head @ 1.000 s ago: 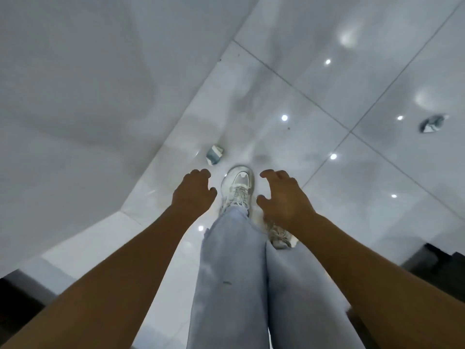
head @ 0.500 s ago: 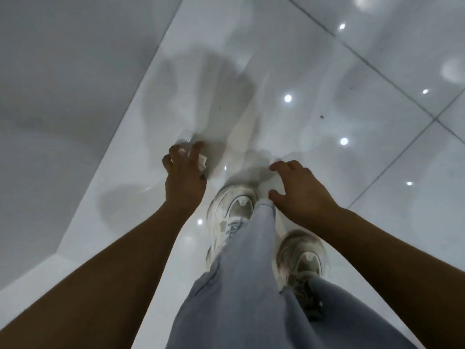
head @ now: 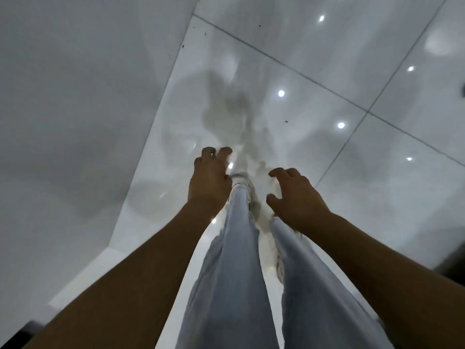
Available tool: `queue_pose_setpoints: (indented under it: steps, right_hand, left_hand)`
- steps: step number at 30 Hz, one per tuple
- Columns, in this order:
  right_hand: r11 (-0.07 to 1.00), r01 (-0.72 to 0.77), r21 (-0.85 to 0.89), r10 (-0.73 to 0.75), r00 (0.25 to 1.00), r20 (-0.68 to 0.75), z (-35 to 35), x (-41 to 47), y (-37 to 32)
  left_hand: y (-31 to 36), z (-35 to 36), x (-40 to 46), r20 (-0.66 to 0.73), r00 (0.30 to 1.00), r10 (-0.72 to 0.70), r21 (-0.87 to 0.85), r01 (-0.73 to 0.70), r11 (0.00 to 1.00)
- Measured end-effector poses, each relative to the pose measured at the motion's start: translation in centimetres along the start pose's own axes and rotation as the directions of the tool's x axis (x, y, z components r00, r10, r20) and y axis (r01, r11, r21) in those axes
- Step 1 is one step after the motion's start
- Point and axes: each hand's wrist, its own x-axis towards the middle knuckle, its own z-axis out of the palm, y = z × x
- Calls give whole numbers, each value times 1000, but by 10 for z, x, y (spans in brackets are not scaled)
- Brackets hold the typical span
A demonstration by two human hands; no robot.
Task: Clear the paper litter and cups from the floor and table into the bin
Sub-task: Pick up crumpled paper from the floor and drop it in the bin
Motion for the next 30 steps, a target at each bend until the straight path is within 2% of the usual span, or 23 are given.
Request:
queue_pose_setpoints:
  steps: [9,16,23,30]
  right_hand:
    - [973,-115,198,147,977,-153,-135,-134,-41]
    - [892,-205,402,330,904,-271,-227,-197,-14]
    - [774,-287,564,498,827,-262,-292,-196,56]
    - [690,-305,656,574,783,-239,-368,-152,143]
  left_hand:
    - [150,-131,-79,151,952,266,114,-284,952]
    - [268,-188,-101,282,846,453,192,-512,837]
    - [367,-190,-69,375,791,483,240,-586,774]
    - [486,-166,2,436,791,429,336,-585,738]
